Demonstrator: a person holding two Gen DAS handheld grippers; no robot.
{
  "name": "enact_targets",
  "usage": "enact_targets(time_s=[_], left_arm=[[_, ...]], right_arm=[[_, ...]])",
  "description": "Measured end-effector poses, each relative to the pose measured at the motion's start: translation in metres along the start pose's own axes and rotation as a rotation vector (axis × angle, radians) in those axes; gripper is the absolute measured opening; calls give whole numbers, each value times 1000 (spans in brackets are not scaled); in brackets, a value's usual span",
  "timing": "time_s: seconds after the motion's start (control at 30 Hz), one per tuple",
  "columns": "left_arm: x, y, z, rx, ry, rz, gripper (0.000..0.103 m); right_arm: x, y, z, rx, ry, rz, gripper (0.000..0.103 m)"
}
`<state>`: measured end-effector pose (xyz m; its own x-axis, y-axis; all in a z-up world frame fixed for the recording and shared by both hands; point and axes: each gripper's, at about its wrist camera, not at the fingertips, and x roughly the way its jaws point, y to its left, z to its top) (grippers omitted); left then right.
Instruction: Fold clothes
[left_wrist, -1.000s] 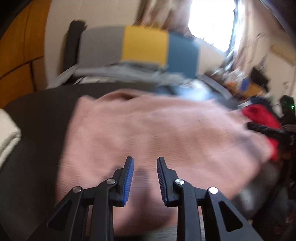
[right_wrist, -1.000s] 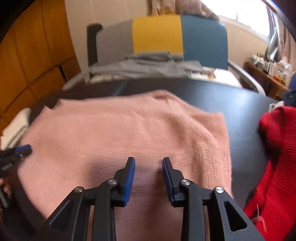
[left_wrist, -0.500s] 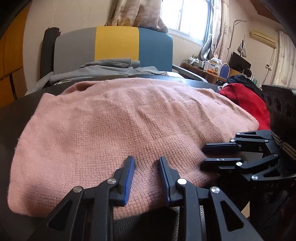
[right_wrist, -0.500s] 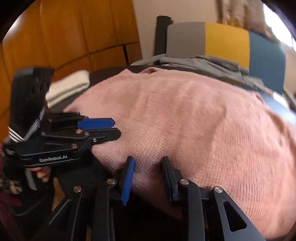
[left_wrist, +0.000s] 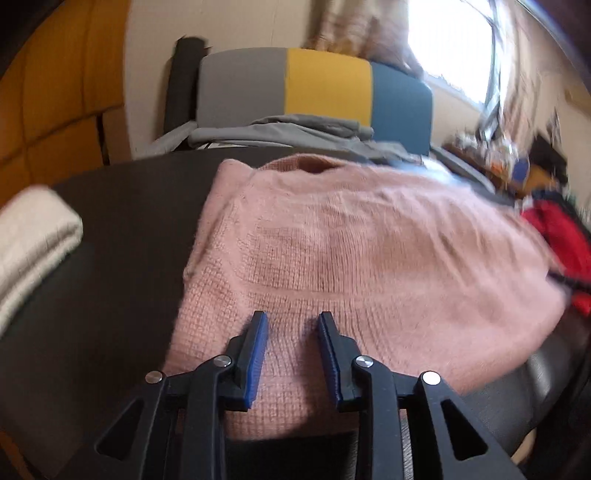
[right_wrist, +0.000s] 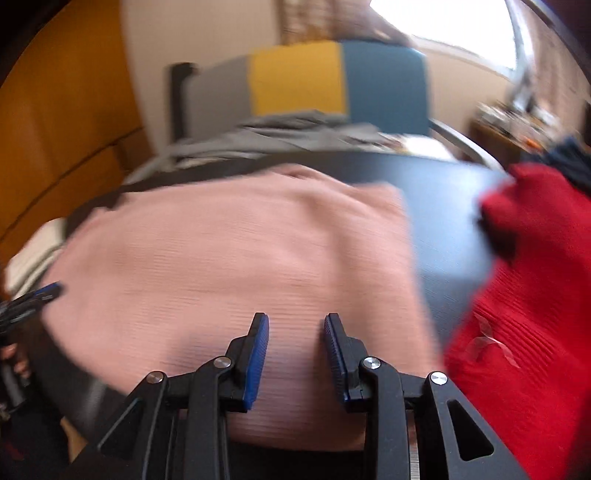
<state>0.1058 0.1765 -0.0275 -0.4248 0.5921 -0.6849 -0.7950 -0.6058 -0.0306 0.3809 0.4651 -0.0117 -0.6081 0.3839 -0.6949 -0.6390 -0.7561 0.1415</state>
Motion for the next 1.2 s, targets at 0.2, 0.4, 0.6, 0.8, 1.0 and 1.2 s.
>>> enact_targets(time_s=[0.2, 0.4, 0.6, 0.8, 1.0, 1.2], left_arm=[[-3, 0, 11, 19, 65, 20, 29], [-14, -66, 80, 46, -98, -169, 29], [47, -189, 117, 252, -21, -315, 29], [82, -232, 102, 318, 64, -345, 29], [88, -218, 96, 238, 68, -401, 30], [87, -221, 94, 242, 52, -399, 30]], right_arm=[[-7, -24, -7, 48, 39, -4, 31], [-21, -31, 36, 53, -83, 122, 53], [32, -43, 86, 58, -14, 109, 51], [84, -53, 102, 51, 125, 137, 10], [77, -56, 99, 10, 68, -8, 6], [78, -67, 101, 61, 61, -47, 24]])
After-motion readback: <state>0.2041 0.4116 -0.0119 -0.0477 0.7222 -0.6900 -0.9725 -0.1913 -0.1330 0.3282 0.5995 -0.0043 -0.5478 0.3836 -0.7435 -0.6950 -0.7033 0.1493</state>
